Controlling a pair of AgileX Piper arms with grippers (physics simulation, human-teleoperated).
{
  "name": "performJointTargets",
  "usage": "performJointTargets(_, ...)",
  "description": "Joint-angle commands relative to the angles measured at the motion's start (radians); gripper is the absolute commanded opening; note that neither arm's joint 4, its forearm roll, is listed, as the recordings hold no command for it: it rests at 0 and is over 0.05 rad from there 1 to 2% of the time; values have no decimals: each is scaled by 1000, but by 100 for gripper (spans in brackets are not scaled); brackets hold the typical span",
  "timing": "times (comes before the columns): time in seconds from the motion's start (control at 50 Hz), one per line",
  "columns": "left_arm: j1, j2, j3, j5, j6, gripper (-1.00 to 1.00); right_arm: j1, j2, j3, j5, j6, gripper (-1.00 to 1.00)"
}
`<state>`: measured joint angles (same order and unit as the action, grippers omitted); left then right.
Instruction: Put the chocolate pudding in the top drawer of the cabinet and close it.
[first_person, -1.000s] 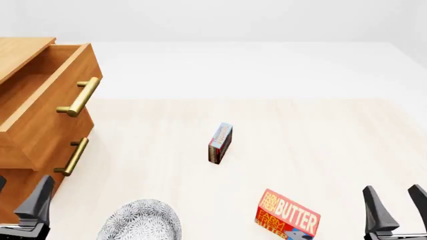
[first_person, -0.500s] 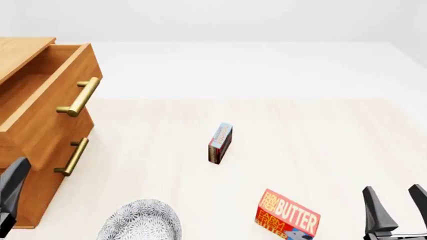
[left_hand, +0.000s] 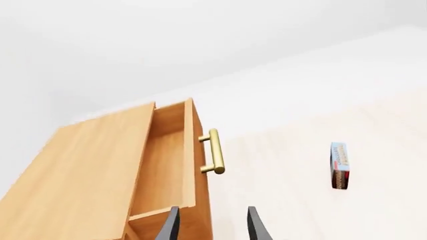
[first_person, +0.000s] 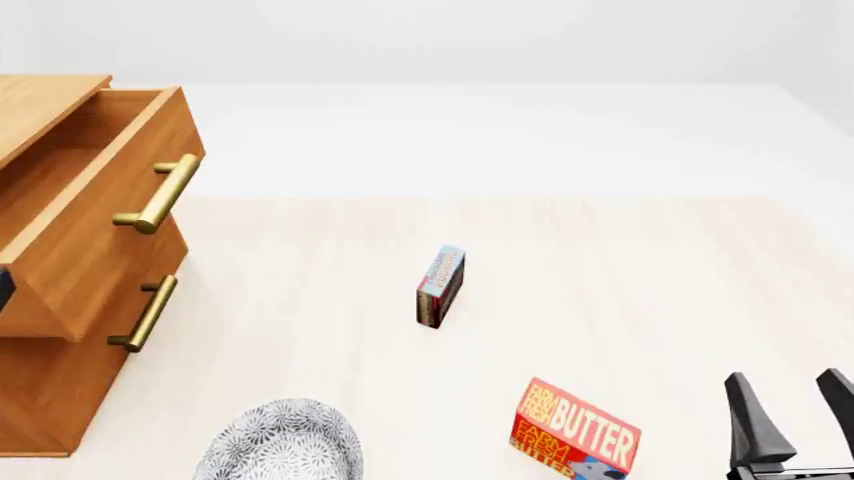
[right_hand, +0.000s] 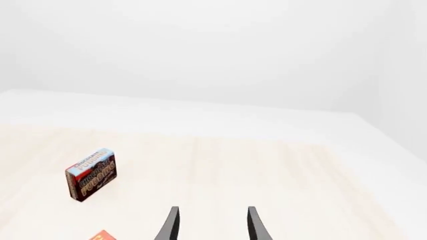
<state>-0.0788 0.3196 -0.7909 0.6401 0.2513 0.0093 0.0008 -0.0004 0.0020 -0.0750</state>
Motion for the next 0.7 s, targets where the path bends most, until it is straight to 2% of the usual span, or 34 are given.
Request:
performJointTargets(0.02, -13, 64, -100, 56, 49, 100, 1, 0, 0, -1, 2, 100)
performJointTargets(0.22, -21, 150, -244, 98, 72, 100, 3, 0, 0, -1, 2, 100)
performJointTargets(0.34, -25, 235, -325, 121, 62, 100, 2, 0, 0, -1, 1, 100)
performJointTargets(0.38, -35, 245, -333, 123, 59, 100, 3, 0, 0, -1, 2, 100)
performJointTargets(0.42, -41, 294, -358, 140, 2, 100, 5, 0, 0, -1, 3, 100)
performJointTargets(0.46, -33, 304, -364, 124, 42, 100, 11, 0, 0, -2, -5, 100)
performJointTargets(0.62, -59, 387, -432, 143, 26, 100, 8, 0, 0, -3, -2, 100)
performJointTargets(0.7, -55, 404, -433, 138, 59, 100, 9, 0, 0, -3, 0, 100)
